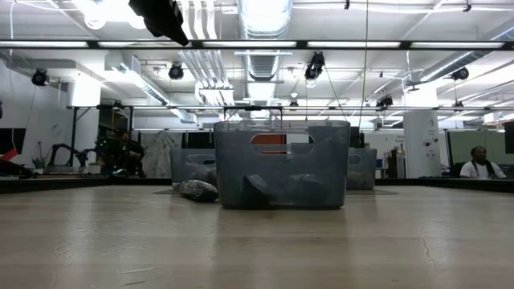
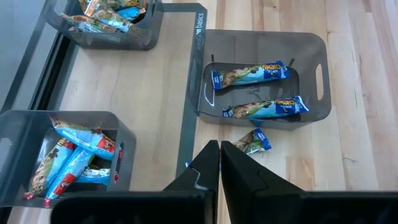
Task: Pick and place Granola Bars by type
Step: Put the red granola bar into the left black bin
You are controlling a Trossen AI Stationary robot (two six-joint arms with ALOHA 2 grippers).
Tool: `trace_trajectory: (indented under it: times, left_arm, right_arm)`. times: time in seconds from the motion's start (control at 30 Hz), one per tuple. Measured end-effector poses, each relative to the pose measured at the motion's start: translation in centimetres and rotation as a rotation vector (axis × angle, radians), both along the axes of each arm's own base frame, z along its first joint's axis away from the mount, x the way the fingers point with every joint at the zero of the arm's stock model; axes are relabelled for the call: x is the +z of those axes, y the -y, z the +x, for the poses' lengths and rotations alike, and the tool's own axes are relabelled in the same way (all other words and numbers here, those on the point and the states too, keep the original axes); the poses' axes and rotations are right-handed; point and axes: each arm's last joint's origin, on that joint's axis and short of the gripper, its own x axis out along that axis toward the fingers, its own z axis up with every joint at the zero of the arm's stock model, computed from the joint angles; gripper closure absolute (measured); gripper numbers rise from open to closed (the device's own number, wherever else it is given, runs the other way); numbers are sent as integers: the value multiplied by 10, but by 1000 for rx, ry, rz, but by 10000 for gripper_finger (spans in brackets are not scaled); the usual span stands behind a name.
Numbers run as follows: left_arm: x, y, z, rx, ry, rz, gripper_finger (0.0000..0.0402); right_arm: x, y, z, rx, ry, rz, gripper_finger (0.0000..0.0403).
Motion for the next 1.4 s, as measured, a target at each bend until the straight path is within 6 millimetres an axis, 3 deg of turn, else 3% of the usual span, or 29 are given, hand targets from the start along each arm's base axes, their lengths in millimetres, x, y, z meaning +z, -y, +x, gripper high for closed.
trace_trajectory:
  times: [0.57,1.0,1.23,1.4]
  left_arm:
    - [0,0,0,1,0,0,402]
    - [0,0,0,1,0,0,402]
    - [0,0,0,1,0,0,402]
    - [0,0,0,1,0,0,402]
  right_arm:
    - [0,0,0,7,-5,8,342]
    - [21,10,-7,10,60,88,349]
    - [35,14,-5,-3,210,90,349]
    - [54,15,8,-7,369,67,349]
